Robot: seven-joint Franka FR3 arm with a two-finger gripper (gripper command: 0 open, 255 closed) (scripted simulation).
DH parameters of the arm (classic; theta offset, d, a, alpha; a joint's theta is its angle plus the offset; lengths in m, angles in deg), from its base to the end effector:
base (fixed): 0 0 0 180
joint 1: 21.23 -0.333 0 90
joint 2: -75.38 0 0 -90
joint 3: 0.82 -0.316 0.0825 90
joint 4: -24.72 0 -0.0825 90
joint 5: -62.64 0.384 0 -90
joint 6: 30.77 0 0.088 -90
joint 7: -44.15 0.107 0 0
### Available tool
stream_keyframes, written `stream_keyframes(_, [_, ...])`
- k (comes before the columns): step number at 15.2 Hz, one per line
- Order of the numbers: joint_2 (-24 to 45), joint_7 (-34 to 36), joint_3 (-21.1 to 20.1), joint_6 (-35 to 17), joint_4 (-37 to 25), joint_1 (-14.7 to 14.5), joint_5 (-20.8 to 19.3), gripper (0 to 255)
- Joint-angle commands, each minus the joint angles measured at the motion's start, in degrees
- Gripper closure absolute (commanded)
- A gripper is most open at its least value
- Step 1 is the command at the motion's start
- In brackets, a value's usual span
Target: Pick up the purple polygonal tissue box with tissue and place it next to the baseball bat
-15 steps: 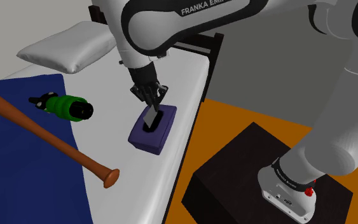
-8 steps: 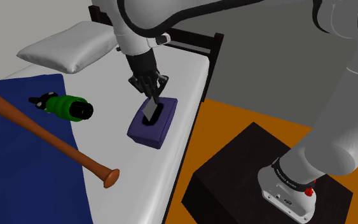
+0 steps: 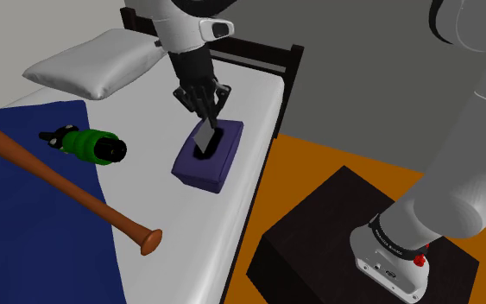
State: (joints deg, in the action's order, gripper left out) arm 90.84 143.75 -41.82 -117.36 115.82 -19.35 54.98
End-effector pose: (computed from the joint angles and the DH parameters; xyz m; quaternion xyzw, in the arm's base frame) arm 0.4930 0.3318 0.4887 0.8596 -0.4908 -0.0697 0.1236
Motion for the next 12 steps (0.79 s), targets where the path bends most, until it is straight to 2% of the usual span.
stream_keyframes(1, [0.29,0.08,-0.05,1.74,-2.07,-0.30,-0.15,255])
stream_keyframes(12, [1.48,0.50,-0.33,10.72,-12.08,-1.80,-0.72,255])
